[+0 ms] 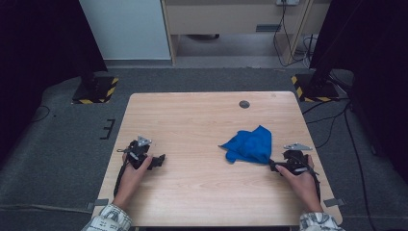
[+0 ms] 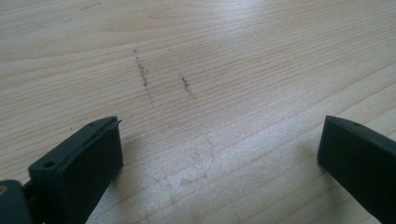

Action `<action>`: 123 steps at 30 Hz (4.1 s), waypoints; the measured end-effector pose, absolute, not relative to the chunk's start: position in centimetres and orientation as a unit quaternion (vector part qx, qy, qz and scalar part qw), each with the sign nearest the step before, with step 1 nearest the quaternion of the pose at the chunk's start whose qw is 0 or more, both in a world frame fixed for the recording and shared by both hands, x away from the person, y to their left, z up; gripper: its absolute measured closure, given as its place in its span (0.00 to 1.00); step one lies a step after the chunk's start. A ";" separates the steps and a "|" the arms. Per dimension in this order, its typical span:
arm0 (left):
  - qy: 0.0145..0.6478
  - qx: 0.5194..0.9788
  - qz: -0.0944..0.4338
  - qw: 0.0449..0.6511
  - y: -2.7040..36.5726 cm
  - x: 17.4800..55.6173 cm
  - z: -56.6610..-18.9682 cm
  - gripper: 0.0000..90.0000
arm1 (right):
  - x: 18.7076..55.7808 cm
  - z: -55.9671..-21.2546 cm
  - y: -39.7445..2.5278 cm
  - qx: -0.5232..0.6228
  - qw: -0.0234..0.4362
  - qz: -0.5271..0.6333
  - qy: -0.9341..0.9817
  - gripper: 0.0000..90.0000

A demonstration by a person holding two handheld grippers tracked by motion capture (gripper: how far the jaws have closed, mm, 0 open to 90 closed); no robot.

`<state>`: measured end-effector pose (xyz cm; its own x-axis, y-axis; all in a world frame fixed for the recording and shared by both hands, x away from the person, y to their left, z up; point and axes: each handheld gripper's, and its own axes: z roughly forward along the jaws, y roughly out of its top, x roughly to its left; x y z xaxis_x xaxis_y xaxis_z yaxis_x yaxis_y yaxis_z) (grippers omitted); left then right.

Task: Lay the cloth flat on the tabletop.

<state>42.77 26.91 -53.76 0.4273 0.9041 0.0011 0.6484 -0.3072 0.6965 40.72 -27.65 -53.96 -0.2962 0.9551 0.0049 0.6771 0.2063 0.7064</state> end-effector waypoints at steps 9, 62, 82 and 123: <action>0.496 0.783 0.202 0.317 26.9 42.8 -53.8 0.00 | 40.8 -53.9 -27.7 0.546 0.225 0.310 0.745 0.03; 0.495 0.782 0.204 0.318 26.3 42.7 -53.7 0.01 | 42.4 -51.7 -21.0 0.436 0.208 0.369 0.794 0.84; 0.457 0.793 0.188 0.357 24.3 41.9 -52.3 0.08 | 42.0 -49.0 -11.7 0.383 0.159 0.439 0.797 0.87; 0.394 0.822 0.199 0.359 21.4 42.4 -52.6 0.18 | 47.4 -48.8 -11.5 0.404 0.206 0.384 0.804 0.67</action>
